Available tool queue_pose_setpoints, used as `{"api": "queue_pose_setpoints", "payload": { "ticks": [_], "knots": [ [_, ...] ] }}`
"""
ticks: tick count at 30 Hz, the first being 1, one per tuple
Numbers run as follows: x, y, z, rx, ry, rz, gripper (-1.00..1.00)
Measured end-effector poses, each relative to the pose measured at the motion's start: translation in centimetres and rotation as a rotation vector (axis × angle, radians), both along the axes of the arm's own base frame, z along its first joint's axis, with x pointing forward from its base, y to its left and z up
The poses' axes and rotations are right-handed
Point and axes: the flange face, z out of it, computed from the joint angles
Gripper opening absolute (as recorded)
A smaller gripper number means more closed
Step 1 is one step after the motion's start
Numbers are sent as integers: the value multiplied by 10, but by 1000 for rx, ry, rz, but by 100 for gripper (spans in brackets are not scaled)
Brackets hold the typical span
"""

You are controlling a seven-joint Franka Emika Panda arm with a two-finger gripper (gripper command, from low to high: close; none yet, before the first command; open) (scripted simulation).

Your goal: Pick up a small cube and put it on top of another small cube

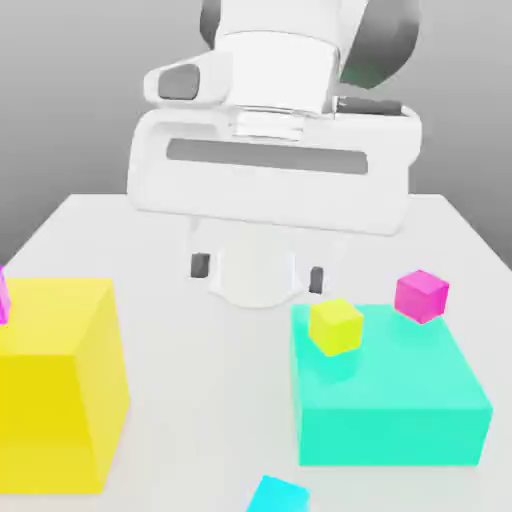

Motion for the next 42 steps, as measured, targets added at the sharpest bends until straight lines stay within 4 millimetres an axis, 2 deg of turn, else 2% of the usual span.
{"api": "queue_pose_setpoints", "payload": {
  "ticks": [4,9,14,15,20,21,23,26,27,32,37,42],
  "knots": [
    [6,3,-72,30,97,-44,0],
    [-1,10,-160,79,217,-100,0],
    [-5,13,-235,97,256,-121,0],
    [-6,13,-247,97,257,-121,-100],
    [-6,13,-247,98,255,-120,-100],
    [-6,13,-253,97,256,-120,-100],
    [-6,13,-239,98,256,-121,-100],
    [-6,13,-201,98,256,-120,-100],
    [-9,20,-189,91,258,-91,-100],
    [-45,86,-142,27,274,204,-100],
    [-103,163,-103,-38,285,558,-100],
    [-160,193,-72,-79,290,838,-100]
  ]
}}
